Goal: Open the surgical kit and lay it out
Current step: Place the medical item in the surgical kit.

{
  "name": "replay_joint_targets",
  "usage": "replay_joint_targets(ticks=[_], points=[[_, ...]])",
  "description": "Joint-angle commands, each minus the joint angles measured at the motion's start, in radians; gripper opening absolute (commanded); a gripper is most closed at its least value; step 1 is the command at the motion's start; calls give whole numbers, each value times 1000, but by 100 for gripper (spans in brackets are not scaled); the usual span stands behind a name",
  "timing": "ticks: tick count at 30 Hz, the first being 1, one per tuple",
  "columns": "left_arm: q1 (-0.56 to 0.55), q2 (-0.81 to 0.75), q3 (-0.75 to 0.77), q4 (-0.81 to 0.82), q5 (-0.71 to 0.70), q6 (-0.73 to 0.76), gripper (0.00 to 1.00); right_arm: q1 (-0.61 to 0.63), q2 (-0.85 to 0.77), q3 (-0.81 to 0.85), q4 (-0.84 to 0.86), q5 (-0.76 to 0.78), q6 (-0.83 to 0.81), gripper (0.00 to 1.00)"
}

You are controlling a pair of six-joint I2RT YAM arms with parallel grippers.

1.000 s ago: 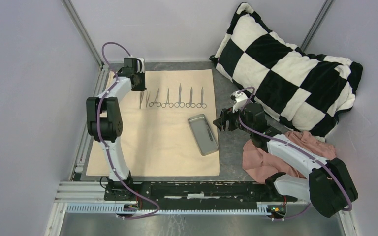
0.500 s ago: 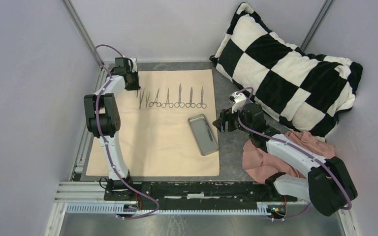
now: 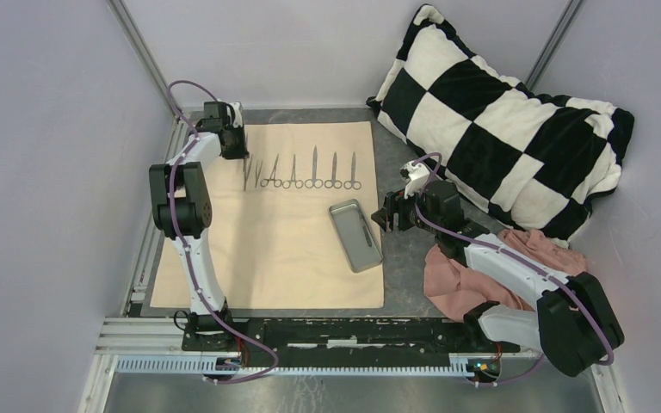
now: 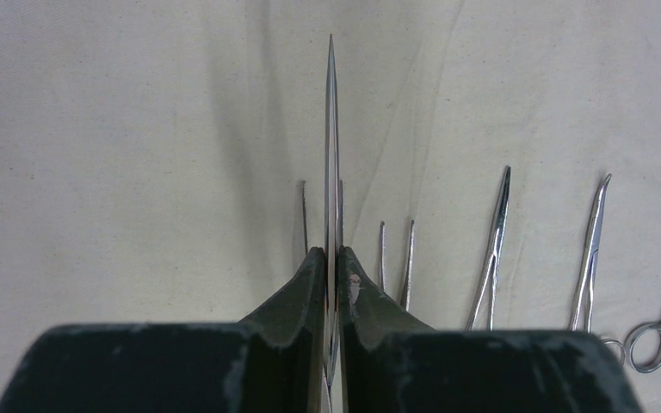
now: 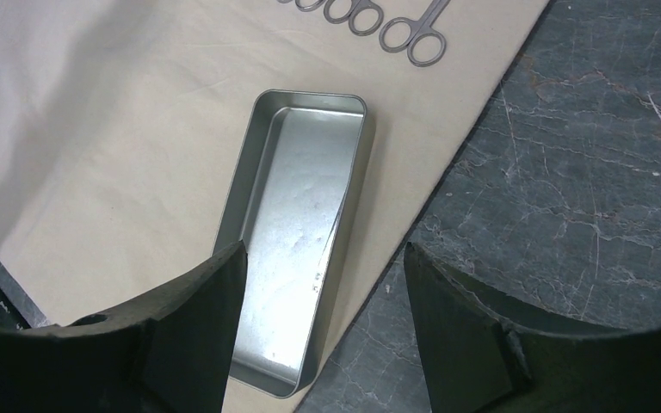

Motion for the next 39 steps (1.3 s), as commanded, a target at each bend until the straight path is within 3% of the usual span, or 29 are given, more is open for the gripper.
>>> replay_joint_targets(ticks=[1, 39], points=[[-3, 22, 45, 36, 29, -27, 15, 5, 4, 7, 45, -11, -9, 73], [-11, 58, 60, 20, 4, -28, 26, 5, 0, 1, 54, -23, -4, 72]])
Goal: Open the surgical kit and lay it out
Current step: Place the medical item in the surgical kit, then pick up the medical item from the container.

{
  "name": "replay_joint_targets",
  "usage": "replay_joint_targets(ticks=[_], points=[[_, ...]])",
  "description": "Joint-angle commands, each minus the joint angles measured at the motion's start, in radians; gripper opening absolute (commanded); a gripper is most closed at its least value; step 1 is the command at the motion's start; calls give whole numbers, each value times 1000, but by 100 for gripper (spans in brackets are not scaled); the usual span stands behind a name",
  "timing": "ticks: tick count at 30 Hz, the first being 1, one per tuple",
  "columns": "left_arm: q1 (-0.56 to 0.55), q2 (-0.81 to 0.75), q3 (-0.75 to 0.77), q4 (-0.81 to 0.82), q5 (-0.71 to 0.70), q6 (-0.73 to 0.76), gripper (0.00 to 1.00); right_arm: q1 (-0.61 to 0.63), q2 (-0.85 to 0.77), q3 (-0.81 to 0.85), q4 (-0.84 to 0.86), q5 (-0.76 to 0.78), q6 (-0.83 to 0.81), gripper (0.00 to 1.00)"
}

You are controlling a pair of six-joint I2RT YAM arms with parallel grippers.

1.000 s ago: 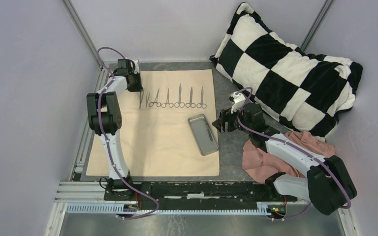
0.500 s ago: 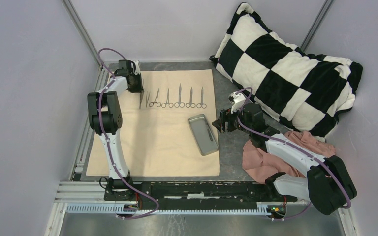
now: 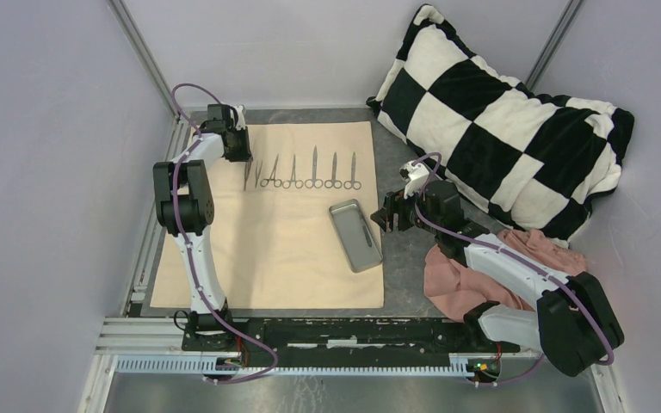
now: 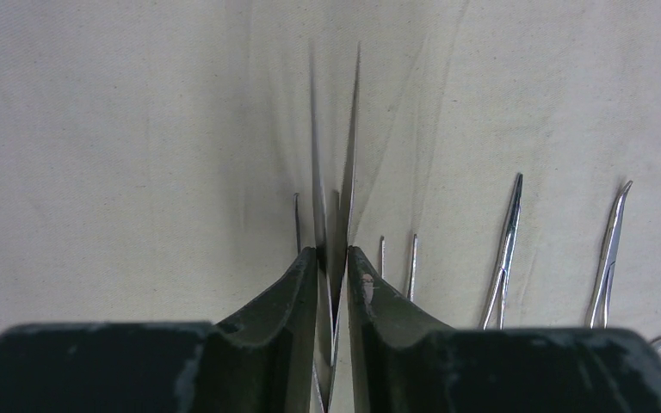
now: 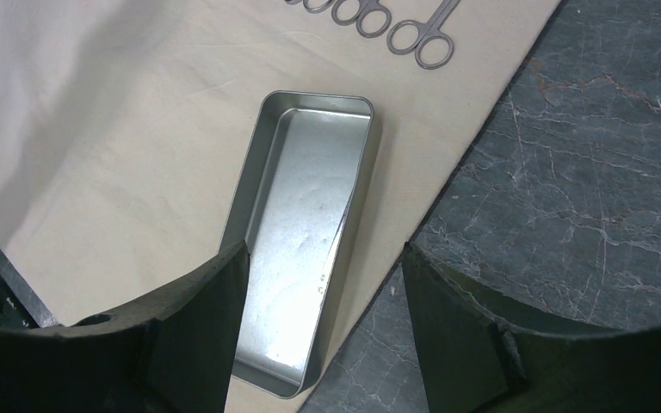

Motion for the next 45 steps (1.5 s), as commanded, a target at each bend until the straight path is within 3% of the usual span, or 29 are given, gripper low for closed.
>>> replay_joint_targets(ticks=[1, 8, 13, 18, 24, 31, 41, 45], points=[[-3, 12, 44, 13, -8, -23, 26, 5, -2, 1, 48, -8, -3, 72], [-3, 11, 48, 4, -7, -20, 26, 5, -3, -2, 50, -10, -4, 72], [-10, -37, 47, -4, 5, -34, 33, 4, -3, -2, 47, -10, -9, 72], [-16, -163, 10, -19, 9, -106, 38, 5, 6, 17, 0, 15, -51, 73], [-32, -440, -197, 58, 94, -229, 46, 86, 74, 103, -129, 79, -91, 72], [-116, -681, -398, 162, 90, -207, 50, 261, 239, 276, -338, 251, -47, 51], [-232, -794, -491, 207, 59, -183, 50, 344, 421, 397, -468, 490, 87, 39], [-253, -831, -492, 202, 51, -180, 50, 357, 469, 420, -486, 525, 137, 43]])
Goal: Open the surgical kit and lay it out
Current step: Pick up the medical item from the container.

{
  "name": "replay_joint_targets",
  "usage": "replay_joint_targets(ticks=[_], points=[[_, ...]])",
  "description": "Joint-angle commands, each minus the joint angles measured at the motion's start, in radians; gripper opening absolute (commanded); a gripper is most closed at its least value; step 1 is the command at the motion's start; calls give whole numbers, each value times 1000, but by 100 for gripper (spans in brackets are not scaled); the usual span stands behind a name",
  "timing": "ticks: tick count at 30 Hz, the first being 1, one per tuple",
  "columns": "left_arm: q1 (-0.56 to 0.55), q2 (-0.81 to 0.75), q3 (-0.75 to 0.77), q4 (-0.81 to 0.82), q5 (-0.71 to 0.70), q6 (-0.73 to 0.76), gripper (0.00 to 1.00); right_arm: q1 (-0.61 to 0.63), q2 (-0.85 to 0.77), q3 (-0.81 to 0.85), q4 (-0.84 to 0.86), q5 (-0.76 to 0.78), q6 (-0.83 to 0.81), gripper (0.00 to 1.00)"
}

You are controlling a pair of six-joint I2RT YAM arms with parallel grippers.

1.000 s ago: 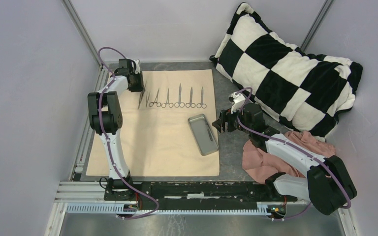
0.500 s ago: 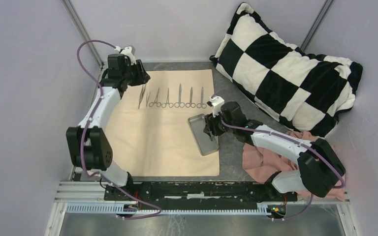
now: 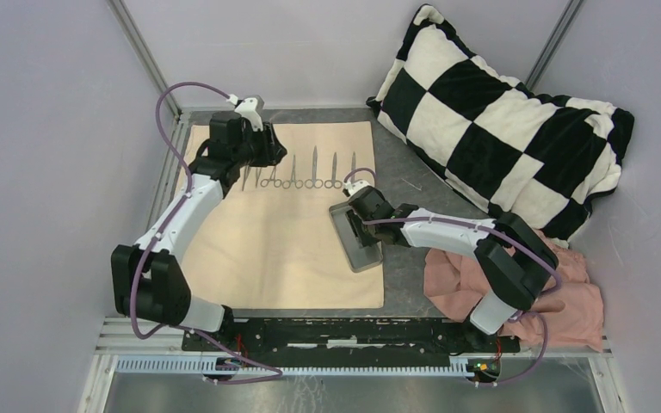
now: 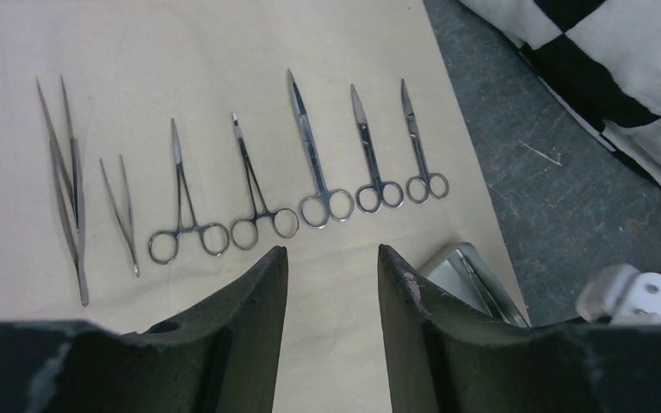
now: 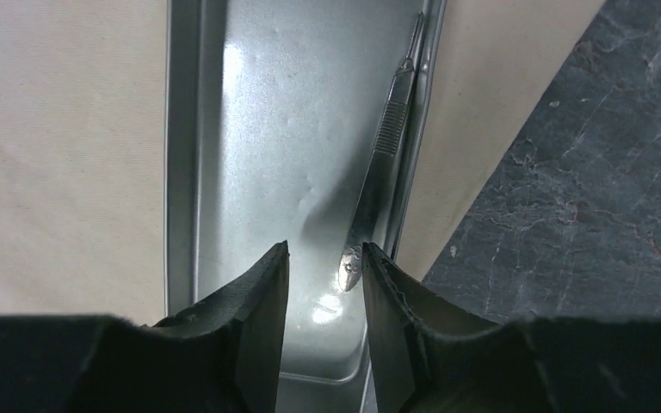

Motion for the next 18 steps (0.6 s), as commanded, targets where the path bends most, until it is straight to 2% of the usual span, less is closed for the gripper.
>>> replay_joint_targets(ticks=[1, 13, 18], points=[[-22, -85, 1, 51, -11, 2, 50, 15, 36, 55, -37, 84, 94, 44], [-67, -137, -1, 57, 12, -1, 50, 36, 71, 16, 32, 145, 210, 59], [-70, -140, 0, 57, 17, -3, 51, 40, 82, -4, 64, 117, 233, 59]])
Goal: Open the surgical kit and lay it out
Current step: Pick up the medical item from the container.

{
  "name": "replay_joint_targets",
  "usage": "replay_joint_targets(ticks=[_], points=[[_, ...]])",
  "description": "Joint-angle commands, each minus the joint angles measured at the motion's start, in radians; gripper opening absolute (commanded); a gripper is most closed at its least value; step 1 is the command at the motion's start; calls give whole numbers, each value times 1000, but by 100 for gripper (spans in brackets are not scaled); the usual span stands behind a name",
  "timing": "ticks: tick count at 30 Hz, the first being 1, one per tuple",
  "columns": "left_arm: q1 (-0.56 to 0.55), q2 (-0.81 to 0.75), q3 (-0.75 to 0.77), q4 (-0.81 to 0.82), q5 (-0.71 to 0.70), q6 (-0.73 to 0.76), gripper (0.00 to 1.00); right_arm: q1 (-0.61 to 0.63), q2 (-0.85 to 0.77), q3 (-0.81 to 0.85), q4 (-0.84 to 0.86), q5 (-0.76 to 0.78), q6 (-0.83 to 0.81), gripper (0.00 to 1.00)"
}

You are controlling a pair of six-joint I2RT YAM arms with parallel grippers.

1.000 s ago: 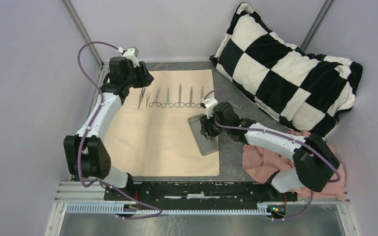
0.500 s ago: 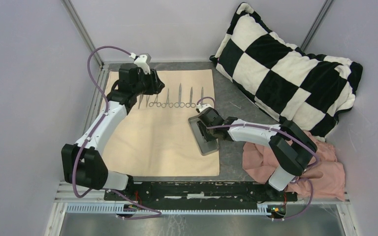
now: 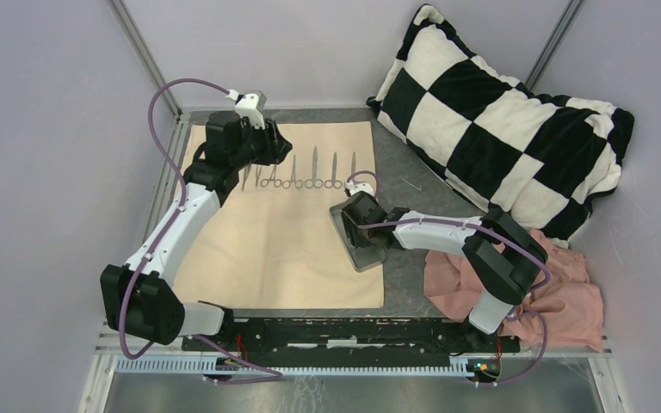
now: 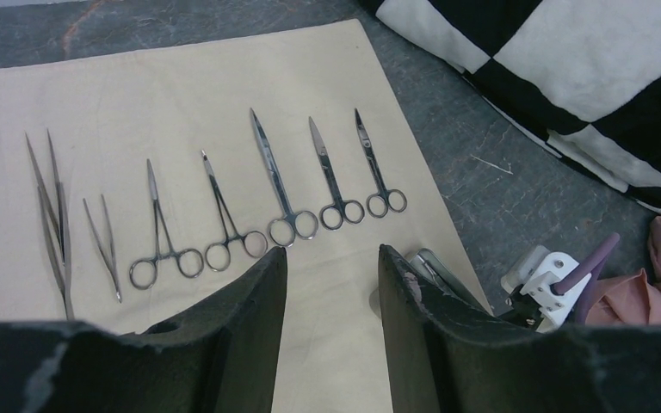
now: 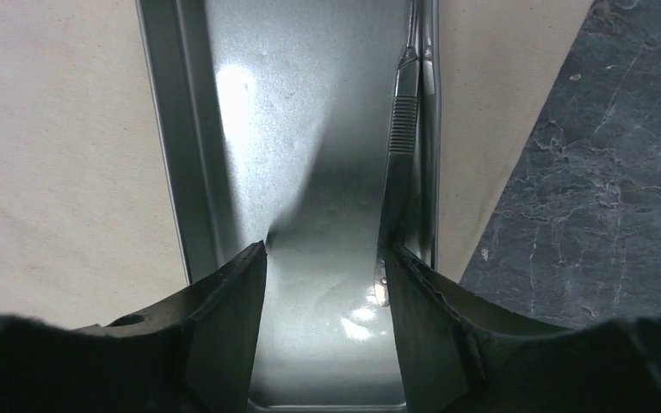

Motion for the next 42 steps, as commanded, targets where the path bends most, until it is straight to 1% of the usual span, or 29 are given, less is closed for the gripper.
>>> replay_joint_targets(ticks=[1, 8, 10, 12, 14, 15, 17, 19, 22, 26, 32, 37, 42], points=[[-5, -29, -1, 41, 16, -2, 51, 10, 3, -20, 55, 3, 48, 59], [-6, -29, -1, 42, 17, -3, 51, 51, -51, -20, 91, -110, 45, 47], [-6, -29, -2, 42, 14, -2, 51, 58, -82, -14, 64, -92, 44, 43], [-6, -27, -2, 42, 15, -3, 51, 57, -102, 3, 23, -33, 39, 41], [-6, -26, -2, 42, 17, -4, 51, 57, -101, 38, -22, 41, 36, 42], [-5, -26, -1, 43, 19, -5, 52, 58, -91, 61, -49, 82, 38, 44], [-5, -25, -2, 42, 20, -4, 51, 57, -54, 107, -84, 146, 47, 51], [-6, -24, -3, 43, 18, -4, 51, 56, -11, 158, -102, 180, 56, 54], [-7, -23, -3, 42, 11, -2, 52, 50, 52, 234, -126, 229, 84, 54], [-6, -18, -4, 40, 4, 4, 52, 44, 85, 248, -103, 277, 113, 50], [-6, -15, -3, 40, 12, 0, 52, 39, 94, 205, -74, 288, 123, 38], [-6, -18, -2, 41, 16, -2, 52, 13, 112, 163, -21, 228, 119, 41], [-6, -18, -3, 42, 15, 0, 52, 8, 138, 158, 0, 178, 99, 42]])
